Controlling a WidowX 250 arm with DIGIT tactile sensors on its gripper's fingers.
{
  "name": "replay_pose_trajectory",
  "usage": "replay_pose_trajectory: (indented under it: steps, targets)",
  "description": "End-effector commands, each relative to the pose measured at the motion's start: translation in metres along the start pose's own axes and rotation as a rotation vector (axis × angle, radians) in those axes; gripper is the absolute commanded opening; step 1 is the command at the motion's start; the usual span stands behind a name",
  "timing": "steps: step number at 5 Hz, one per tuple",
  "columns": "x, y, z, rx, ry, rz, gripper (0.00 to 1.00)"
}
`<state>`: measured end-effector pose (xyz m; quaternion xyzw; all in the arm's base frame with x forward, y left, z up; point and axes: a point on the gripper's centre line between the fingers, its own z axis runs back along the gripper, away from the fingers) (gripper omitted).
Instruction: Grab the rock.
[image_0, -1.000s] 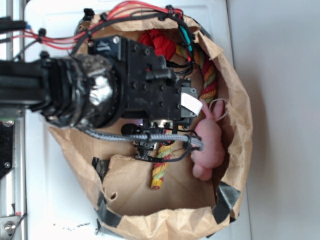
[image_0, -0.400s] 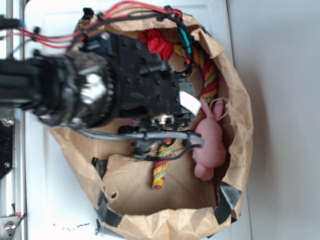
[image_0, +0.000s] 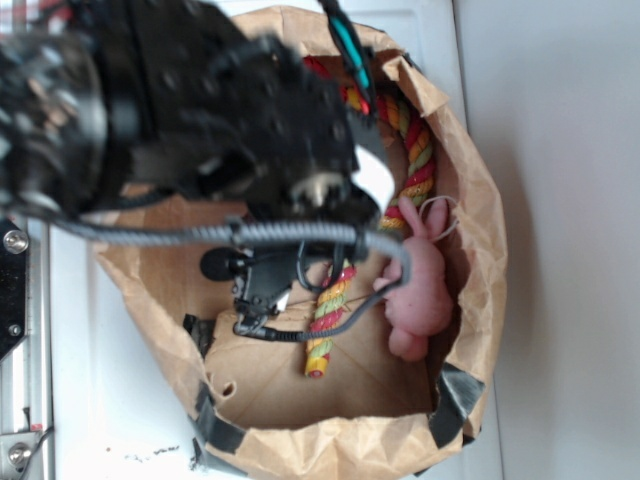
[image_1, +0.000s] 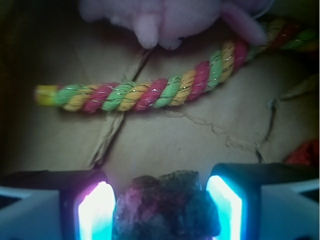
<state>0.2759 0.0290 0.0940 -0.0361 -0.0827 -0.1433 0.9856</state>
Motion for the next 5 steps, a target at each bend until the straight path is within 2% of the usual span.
replay_pose_trajectory:
  steps: [1,3,4,5]
  targets:
    - [0.005,0.011,0.073,-0.018,-0.119,0.021,0.00]
    - [0.008,-0.004,0.105,-0.003,-0.178,0.030,0.00]
    - [0.006,-0.016,0.108,0.041,-0.215,-0.003,0.00]
    - [0.003,-0.018,0.102,0.062,-0.227,0.010,0.00]
